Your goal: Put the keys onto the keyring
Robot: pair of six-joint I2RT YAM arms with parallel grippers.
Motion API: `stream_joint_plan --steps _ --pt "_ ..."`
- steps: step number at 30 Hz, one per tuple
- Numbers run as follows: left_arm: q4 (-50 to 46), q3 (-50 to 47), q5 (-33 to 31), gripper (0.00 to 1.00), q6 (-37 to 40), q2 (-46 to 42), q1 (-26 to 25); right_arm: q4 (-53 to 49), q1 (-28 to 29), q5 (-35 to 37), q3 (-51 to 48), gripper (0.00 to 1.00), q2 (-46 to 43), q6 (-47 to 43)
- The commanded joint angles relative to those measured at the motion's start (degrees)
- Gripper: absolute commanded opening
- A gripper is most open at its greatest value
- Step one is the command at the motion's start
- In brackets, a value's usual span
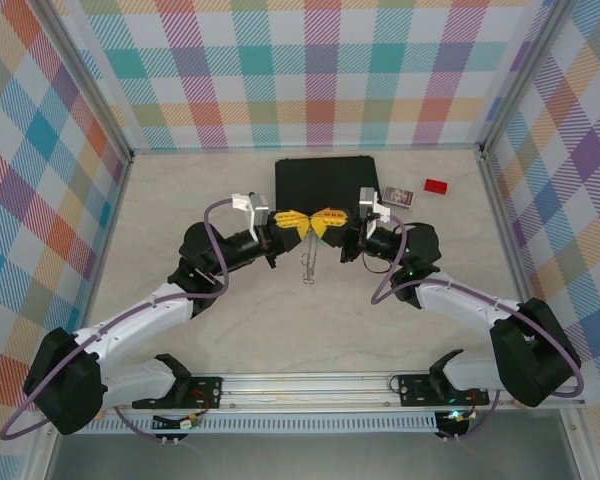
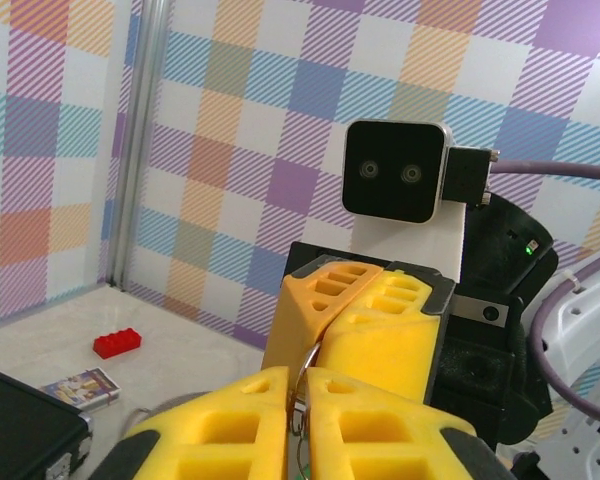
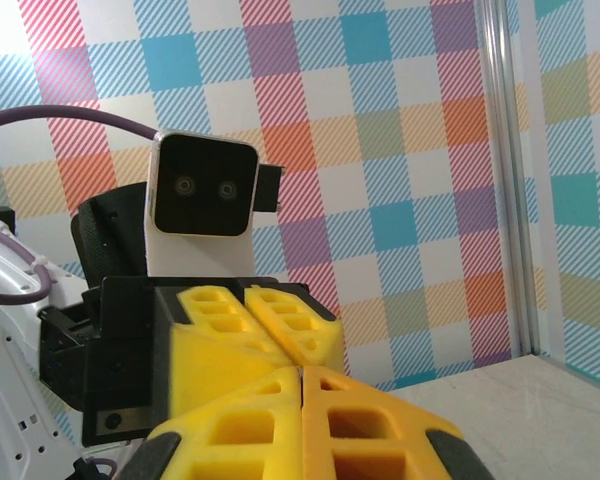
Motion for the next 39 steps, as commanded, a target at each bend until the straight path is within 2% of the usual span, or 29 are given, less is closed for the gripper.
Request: stream_joint_plan --steps 1,4,10,18,23,28,32,35,39 --pt "3.55 1.92 2.21 0.09 -0.79 0.55 0.30 4.29 -0.03 -0.50 2.14 0.00 0.12 1.33" --pt "4.26 1.77 2.35 0.01 -1.00 0.86 0.30 4.51 -0.10 -0.48 2.02 0.00 0.07 1.44" --pt "6.33 2.17 4.59 0.00 -1.99 2.08 0.30 5.13 -0.03 -0.87 1.93 0.00 0.41 2.15" --pt "4.26 1.67 4.28 0.00 -0.91 0.68 0.39 3.05 -0.09 1.04 0.78 0.00 -1.01 0.21" --pt "3.56 2.24 5.44 0.15 -1.32 1.55 0.39 4.43 -0.13 -0.64 1.42 0.00 -0.32 1.86" --pt "5.80 2.57 6.47 0.14 -3.12 2.75 0.39 5.56 -0.07 -2.52 2.30 0.00 0.97 3.57" --pt "6.04 2.45 6.68 0.00 -2.95 2.46 0.39 5.36 -0.10 -2.51 2.29 0.00 0.93 3.53" --pt "6.27 1.93 6.01 0.00 -2.67 1.85 0.39 4.42 -0.09 -2.79 2.31 0.01 0.77 3.29" --pt "2.20 2.51 4.95 0.00 -0.17 0.78 0.39 0.32 -0.07 -0.10 1.24 0.09 -0.72 0.52"
